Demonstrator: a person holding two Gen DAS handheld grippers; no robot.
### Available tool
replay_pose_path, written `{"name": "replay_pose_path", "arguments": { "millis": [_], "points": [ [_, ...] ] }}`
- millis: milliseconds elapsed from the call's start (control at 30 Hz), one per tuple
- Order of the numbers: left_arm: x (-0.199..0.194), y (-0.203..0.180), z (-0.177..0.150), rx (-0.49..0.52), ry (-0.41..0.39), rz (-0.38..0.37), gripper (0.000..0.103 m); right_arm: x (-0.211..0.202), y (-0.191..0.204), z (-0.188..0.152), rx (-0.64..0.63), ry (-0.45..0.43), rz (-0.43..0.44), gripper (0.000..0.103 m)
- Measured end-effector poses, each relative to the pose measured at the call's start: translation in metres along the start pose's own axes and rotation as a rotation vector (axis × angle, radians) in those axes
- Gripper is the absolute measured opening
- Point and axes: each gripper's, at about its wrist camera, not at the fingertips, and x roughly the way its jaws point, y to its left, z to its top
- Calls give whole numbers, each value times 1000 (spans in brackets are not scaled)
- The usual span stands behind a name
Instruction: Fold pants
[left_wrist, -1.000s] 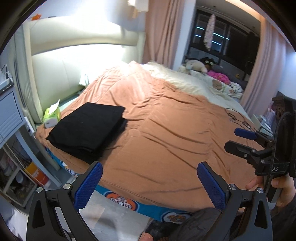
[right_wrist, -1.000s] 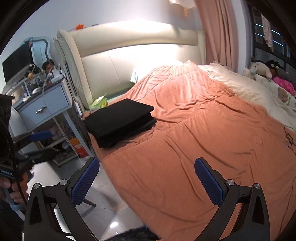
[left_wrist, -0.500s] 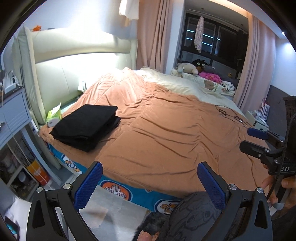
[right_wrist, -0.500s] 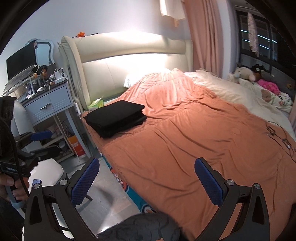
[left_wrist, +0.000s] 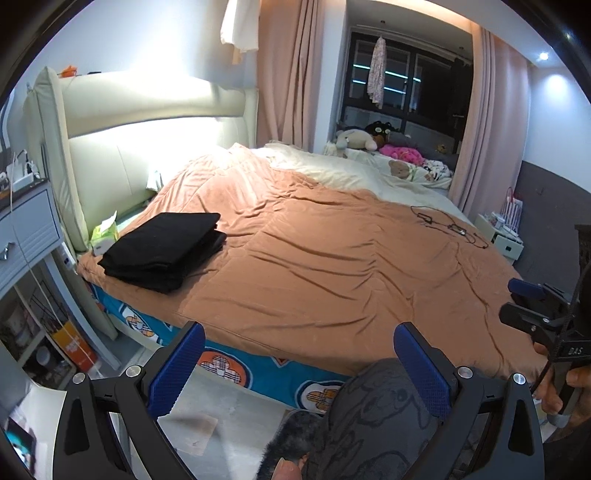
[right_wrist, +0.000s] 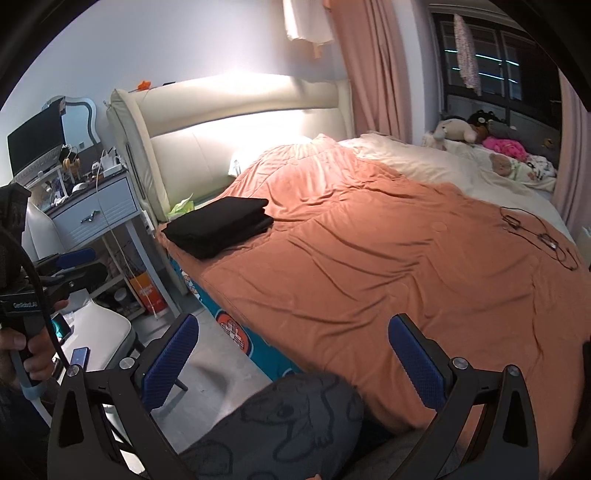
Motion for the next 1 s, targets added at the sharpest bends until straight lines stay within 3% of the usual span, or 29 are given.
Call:
{"name": "replay_pose_path", "arguments": {
  "millis": [467, 767, 1000],
  "points": [
    [-30, -30, -34, 29, -116, 26, 103, -57, 15, -47, 37, -82, -73, 103],
    [-36, -32, -60, 45, -160, 8, 103, -66, 23, -77, 55, -138, -115, 103],
    [-28, -21, -77, 24, -141, 3, 103, -63, 29, -96, 77, -146, -147, 103]
  ]
}}
